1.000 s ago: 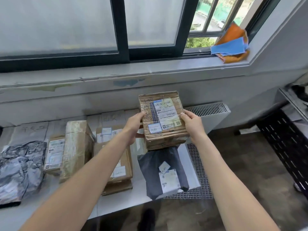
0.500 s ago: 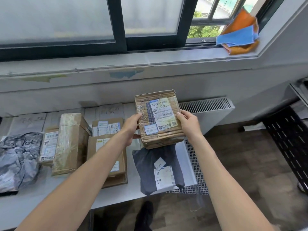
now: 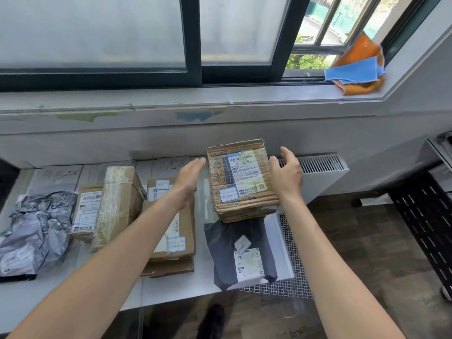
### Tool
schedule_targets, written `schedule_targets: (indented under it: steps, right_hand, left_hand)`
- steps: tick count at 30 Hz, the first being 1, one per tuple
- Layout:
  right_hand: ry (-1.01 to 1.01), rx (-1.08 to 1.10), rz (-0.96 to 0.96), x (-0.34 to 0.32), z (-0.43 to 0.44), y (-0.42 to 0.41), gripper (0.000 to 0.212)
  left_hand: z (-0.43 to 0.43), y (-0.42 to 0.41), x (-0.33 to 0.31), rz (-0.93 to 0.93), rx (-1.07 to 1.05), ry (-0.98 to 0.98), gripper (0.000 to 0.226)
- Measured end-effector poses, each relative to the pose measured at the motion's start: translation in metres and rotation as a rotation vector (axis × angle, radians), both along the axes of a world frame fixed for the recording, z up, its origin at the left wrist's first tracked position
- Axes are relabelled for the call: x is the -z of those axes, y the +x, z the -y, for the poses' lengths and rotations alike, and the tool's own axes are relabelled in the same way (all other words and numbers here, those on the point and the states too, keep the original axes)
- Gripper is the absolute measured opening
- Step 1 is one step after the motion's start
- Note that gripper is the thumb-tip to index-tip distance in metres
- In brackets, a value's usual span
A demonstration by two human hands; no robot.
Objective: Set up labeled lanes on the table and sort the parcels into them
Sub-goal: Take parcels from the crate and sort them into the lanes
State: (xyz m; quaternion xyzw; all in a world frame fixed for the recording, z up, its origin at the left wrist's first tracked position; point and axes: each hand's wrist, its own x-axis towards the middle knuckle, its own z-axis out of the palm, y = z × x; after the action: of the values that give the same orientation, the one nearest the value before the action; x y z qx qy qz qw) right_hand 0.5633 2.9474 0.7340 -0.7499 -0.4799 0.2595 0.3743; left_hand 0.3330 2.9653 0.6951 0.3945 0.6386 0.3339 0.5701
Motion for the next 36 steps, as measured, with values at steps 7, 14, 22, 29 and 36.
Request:
schedule_targets:
  steps: [7, 14, 22, 29, 36]
  right_hand:
    - [0.043, -0.465, 0.511, -0.029, -0.015, -0.101, 0.056]
    - [0.007, -0.738, 0.739, -0.034, -0.014, -0.224, 0.056]
    - [0.107, -0.893, 0.795, -0.067, -0.001, -0.428, 0.059]
    - [0.276, -1.096, 0.763, -0.088, 0.034, -0.666, 0.059]
    - [0.319, -1.237, 0.749, -0.077, 0.072, -0.806, 0.052]
  left_hand:
    - [0.001, -0.067, -0.035, -0.856, 0.259, 0.317, 0.063]
    - [0.026, -0.183, -0.056, -1.209, 0.264, 0.317, 0.065]
    - [0.069, -0.396, -0.089, -1.293, 0.121, 0.237, 0.067]
    - [0.129, -0.594, -0.117, -1.296, -0.070, 0.196, 0.066]
    - [0.174, -0.724, -0.101, -1.269, -0.137, 0.029, 0.064]
